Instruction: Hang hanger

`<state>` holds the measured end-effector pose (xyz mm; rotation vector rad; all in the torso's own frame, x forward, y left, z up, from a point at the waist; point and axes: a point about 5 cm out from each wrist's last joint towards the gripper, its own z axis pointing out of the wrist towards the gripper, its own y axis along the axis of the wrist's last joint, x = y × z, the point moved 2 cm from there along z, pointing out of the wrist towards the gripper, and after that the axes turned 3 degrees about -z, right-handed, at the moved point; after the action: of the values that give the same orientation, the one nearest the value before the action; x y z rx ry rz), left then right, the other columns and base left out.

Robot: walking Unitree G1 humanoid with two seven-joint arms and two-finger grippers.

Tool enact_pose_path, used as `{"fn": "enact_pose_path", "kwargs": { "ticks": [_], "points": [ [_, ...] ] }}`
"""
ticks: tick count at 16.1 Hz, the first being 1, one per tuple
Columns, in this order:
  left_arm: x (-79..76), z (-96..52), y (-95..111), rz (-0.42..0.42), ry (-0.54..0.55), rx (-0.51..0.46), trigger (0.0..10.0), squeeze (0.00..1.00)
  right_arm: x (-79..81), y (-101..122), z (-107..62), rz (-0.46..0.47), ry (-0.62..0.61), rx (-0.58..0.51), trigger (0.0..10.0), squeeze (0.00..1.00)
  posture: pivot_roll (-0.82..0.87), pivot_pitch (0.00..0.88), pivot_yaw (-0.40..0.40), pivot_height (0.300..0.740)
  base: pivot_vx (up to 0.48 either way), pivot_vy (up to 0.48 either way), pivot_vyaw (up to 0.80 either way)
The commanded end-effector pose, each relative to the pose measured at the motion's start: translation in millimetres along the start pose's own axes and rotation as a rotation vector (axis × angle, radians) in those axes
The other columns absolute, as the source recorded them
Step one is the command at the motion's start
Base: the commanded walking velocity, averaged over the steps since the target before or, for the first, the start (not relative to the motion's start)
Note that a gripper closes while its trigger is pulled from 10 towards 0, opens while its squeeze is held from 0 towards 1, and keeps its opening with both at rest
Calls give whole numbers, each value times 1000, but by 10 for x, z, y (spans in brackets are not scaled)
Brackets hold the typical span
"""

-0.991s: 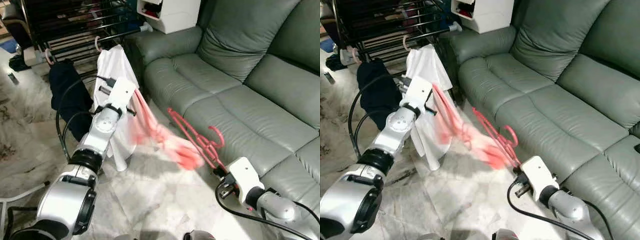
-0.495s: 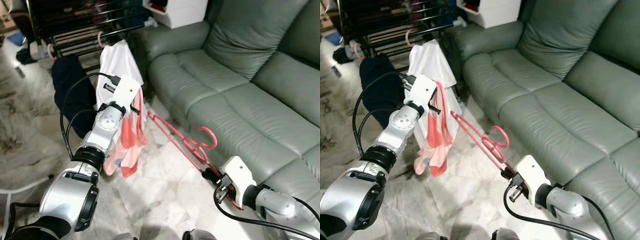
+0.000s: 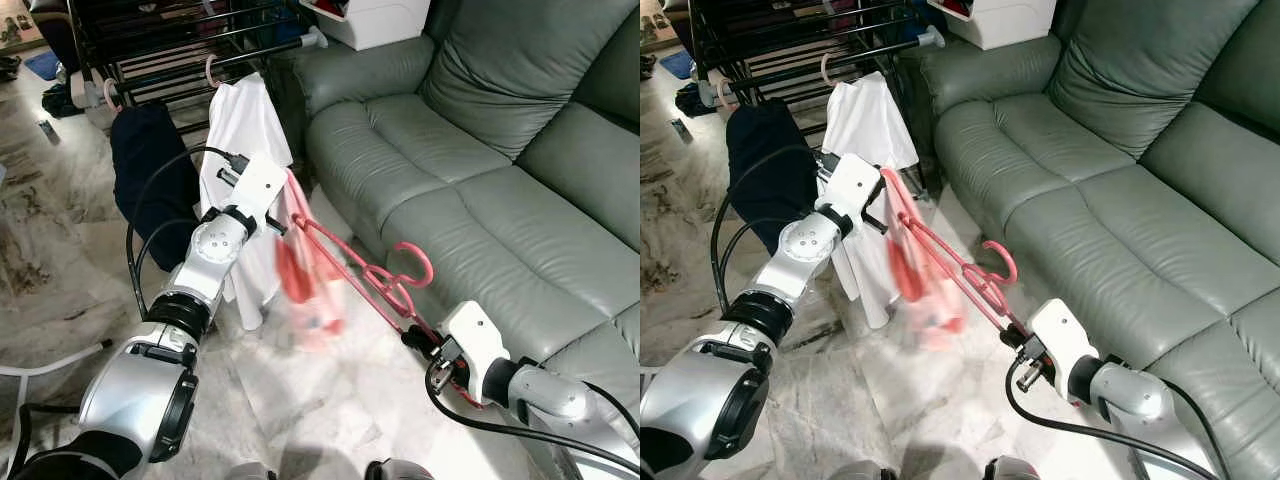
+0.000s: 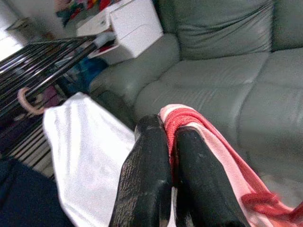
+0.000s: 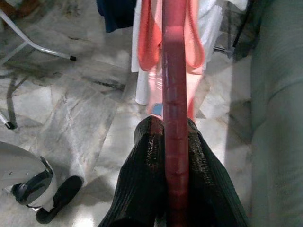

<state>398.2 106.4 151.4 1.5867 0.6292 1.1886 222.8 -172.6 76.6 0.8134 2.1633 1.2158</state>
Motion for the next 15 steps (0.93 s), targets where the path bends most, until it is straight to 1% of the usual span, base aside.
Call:
{"fn": "enact_pose_path", "kwargs": {
  "ticks": [1, 2, 3, 4, 5, 6, 8, 12, 15],
  "points": [
    [46, 11, 115, 7, -7, -51, 10000, 0, -31, 25, 4, 1, -14, -11, 10000, 0, -95, 31, 71, 740, 0, 0, 0],
    [40, 6, 126, 33, -21, -60, 10000, 0, -34, 29, 8, -2, -14, -12, 10000, 0, -95, 31, 71, 740, 0, 0, 0],
    [45, 2, 106, 31, -19, -52, 10000, 0, -32, 35, 8, 0, -12, -14, 10000, 0, -95, 31, 71, 740, 0, 0, 0],
    [64, -1, 55, 44, -3, -22, 10000, 0, -22, 37, 0, -2, 2, -12, 10000, 0, -95, 31, 71, 740, 0, 0, 0],
    [93, 0, 3, 76, 30, 15, 10000, 0, -16, 32, -18, -6, 14, -9, 10000, 0, -95, 31, 71, 740, 0, 0, 0],
    [102, 0, -18, 69, 36, 30, 10000, 0, -26, 24, -33, -15, 11, -2, 10000, 0, -95, 31, 71, 740, 0, 0, 0],
    [82, 1, -2, 61, 13, 18, 10000, 0, -70, 5, -56, -15, -11, 3, 10000, 0, -95, 31, 71, 740, 0, 0, 0],
    [74, 9, 21, 61, 11, 5, 10000, 0, -67, -5, -49, -12, -12, 5, 10000, 0, -95, 31, 71, 740, 0, 0, 0],
    [14, 14, 95, 36, -34, -34, 10000, 0, -95, -35, -33, -2, -26, 9, 10000, 0, -101, 34, 73, 740, 0, 0, 0]
  ]
}}
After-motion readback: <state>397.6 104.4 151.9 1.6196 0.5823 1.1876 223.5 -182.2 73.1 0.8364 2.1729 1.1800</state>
